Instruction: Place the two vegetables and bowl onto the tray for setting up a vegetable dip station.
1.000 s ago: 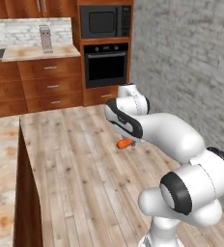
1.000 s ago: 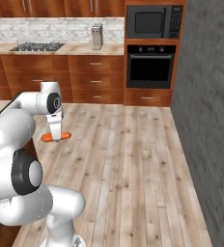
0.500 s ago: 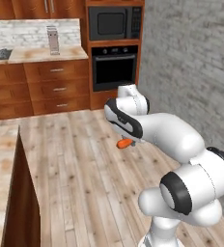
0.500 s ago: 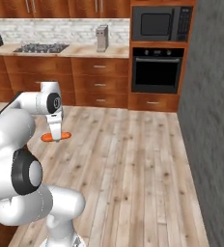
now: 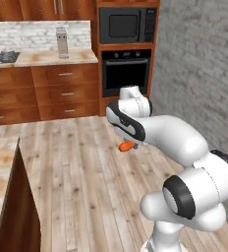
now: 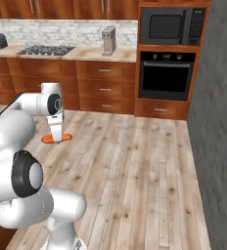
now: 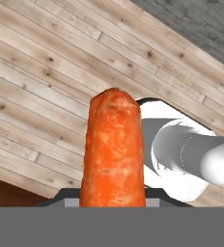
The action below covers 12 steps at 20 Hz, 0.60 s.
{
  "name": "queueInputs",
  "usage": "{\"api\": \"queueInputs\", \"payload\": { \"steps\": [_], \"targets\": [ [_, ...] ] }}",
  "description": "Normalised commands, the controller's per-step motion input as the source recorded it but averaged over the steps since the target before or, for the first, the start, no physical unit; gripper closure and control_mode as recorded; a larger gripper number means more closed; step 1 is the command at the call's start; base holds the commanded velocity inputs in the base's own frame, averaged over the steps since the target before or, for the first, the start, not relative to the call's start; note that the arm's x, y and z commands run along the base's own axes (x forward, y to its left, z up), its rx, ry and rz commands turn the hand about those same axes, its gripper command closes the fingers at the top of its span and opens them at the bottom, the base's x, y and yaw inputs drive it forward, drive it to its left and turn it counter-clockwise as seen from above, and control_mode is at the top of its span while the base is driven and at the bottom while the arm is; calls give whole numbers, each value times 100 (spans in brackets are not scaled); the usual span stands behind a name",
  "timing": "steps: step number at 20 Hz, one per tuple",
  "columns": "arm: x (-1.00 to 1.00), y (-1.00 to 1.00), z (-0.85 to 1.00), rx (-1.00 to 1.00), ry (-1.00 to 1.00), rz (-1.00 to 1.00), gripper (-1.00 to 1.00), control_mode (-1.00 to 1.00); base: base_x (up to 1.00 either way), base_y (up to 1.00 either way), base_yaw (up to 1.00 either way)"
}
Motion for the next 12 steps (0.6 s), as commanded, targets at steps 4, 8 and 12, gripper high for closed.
{"api": "queueInputs", "payload": {
  "steps": [4, 8, 12],
  "targets": [
    [0, 0, 0, 0, 0, 0, 100, 100, 57, -30, 14],
    [0, 0, 0, 0, 0, 0, 100, 100, 57, -31, 14],
    [0, 0, 0, 0, 0, 0, 100, 100, 56, -31, 14]
  ]
}}
